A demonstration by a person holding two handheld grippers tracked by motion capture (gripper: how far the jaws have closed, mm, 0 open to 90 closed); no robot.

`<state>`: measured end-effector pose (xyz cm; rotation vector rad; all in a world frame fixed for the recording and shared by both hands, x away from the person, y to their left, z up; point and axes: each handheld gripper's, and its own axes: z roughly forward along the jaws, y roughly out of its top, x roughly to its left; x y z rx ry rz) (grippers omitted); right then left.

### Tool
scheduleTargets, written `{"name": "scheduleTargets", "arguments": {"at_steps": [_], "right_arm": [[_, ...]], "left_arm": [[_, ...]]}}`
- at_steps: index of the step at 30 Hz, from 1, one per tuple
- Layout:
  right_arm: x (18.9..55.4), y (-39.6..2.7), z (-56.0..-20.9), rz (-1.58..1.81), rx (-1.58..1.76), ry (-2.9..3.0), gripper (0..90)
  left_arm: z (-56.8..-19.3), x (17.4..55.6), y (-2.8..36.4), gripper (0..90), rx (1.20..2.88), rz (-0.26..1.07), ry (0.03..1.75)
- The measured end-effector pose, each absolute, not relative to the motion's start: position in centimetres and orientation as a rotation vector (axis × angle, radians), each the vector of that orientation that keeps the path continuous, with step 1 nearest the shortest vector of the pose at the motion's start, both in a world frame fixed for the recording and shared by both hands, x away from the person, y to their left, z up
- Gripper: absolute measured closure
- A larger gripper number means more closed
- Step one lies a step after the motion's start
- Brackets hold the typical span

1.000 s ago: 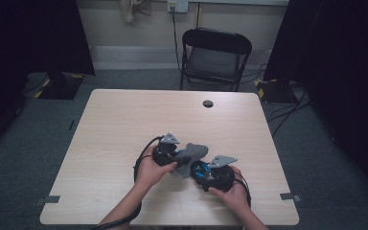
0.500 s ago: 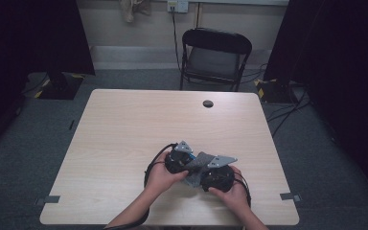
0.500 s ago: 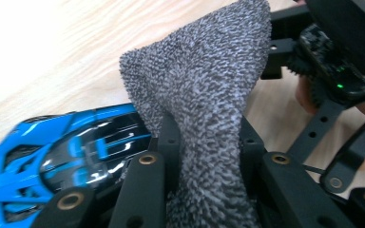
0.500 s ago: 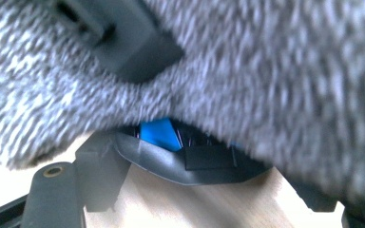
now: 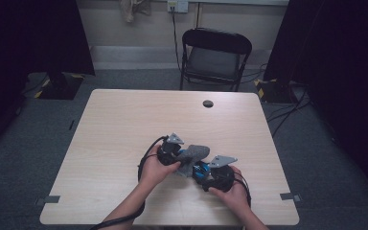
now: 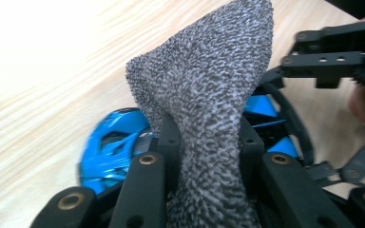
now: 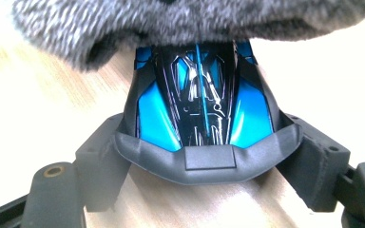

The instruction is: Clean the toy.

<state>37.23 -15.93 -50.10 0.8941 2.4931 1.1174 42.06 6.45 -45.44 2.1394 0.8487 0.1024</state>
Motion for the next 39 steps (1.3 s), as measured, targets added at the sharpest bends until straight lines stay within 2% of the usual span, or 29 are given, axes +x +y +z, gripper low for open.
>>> {"name": "scheduleTargets", "arguments": {"at_steps": [30,39], "right_arm": [[37.2,-15.9,-50.1,1.120,0.899,2.491,24.3],[37.2,-15.9,-50.1,1.120,0.899,2.491,24.3]], "left_arm": [[-46.4,44.8,10.1,71.8,2.109,0.162,1.021],[-45.0,43.2,9.1,71.6,2.120,0.148,0.939]]}}
